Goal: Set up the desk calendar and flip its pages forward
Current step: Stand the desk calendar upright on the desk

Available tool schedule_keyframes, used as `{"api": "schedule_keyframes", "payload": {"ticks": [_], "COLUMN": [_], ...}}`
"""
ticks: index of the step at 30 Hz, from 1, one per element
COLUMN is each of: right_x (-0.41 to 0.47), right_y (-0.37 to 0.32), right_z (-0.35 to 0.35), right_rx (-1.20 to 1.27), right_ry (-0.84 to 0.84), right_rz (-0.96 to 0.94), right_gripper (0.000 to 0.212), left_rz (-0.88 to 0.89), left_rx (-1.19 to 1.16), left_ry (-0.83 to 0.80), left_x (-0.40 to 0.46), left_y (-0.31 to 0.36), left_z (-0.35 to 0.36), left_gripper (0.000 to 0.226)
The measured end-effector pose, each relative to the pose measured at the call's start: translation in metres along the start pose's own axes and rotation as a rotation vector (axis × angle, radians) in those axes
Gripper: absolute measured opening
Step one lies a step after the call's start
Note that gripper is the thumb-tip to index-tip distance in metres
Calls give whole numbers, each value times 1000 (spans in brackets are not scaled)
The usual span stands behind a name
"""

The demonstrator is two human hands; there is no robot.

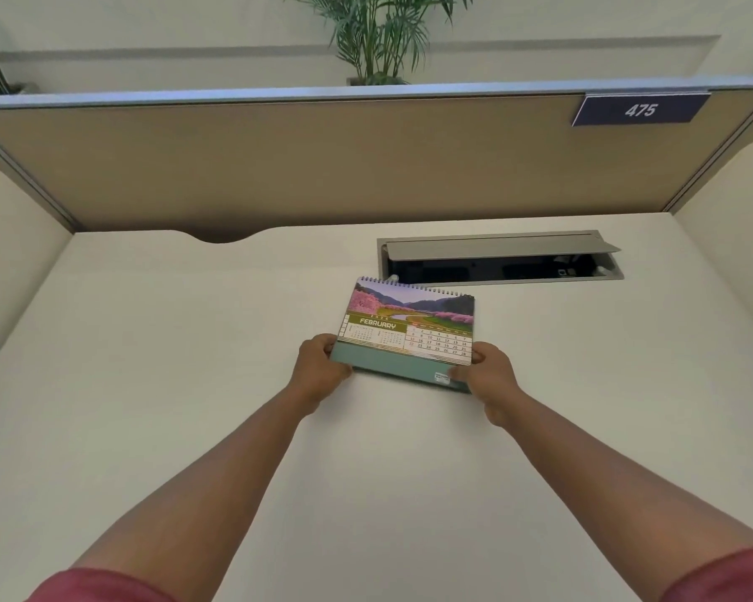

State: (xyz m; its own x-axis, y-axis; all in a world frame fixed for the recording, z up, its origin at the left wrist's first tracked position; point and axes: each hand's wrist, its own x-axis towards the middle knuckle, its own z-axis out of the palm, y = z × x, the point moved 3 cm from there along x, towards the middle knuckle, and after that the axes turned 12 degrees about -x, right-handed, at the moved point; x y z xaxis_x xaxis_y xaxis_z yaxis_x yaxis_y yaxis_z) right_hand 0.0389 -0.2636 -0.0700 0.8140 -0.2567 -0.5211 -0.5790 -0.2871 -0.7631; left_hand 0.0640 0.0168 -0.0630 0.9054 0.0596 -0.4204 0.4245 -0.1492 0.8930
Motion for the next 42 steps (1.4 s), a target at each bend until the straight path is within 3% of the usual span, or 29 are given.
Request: {"api": "schedule_keyframes", "payload": {"ticks": [5, 12, 17, 22, 31, 42], "right_x": [6, -1, -8, -10, -20, -42], "right_y": [-3, -13, -14, 3, 25, 43], "right_z": [-4, -12, -19, -22, -25, -31], "right_rx": [68, 110, -12, -160, -429, -442], "right_ry": [-56, -12, 37, 52, 6, -37], "right_rz": [9, -134, -263, -305, -350, -340], "right_gripper": [31, 34, 31, 35, 41, 51], "left_rz": [29, 167, 199, 217, 246, 156], "left_rx": [88, 217, 327, 418, 474, 255], "left_ry": [19, 76, -41, -92, -92, -150], "left_x": [2, -4, -10, -16, -28, -57], "left_y": [-4, -1, -3, -12, -21, -40], "left_z": [-2, -2, 4, 5, 2, 4], "left_gripper": [43, 33, 57, 66, 55, 53]}}
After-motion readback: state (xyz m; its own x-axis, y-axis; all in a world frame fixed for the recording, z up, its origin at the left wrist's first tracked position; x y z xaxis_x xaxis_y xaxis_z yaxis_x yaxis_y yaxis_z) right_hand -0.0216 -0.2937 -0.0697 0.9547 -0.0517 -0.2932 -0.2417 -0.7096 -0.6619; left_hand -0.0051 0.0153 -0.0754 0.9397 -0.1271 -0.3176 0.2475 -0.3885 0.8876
